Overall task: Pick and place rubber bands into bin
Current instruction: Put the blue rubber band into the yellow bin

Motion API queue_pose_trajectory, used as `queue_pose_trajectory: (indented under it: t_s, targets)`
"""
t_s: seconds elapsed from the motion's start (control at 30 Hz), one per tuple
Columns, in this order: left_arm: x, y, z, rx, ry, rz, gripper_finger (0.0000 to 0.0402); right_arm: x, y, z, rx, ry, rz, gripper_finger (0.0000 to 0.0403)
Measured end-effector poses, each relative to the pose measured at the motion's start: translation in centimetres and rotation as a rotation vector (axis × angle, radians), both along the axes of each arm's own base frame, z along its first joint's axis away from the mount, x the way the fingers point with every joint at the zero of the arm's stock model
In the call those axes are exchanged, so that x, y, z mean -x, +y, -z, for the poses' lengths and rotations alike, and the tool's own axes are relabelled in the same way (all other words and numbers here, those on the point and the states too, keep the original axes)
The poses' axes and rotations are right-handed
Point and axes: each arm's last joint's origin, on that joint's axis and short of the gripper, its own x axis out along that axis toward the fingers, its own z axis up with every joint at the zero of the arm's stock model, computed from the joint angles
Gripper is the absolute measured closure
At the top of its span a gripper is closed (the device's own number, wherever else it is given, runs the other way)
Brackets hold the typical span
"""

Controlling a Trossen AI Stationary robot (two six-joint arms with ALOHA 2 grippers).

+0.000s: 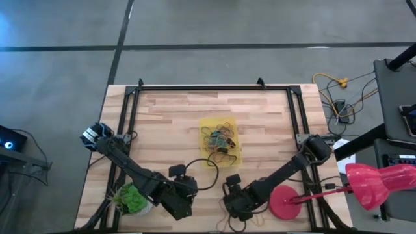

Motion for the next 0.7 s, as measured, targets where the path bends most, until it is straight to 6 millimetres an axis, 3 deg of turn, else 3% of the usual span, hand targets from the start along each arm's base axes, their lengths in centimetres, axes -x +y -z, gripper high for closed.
queue_pose_trajectory:
  t_s: [0.37, 0.7]
  targets:
    - [-0.06, -0.04, -0.06, 0.006, -0.008, -0.001, 0.0249, 0.33, 0.15, 0.15, -0.086, 0.055, 0.123, 0.0311]
    - [-0.07, -0.01, -0.06, 0.001, -0.011, -0.004, 0.0249, 0.97, 0.98, -0.26, -0.103, 0.088, 0.208, 0.039]
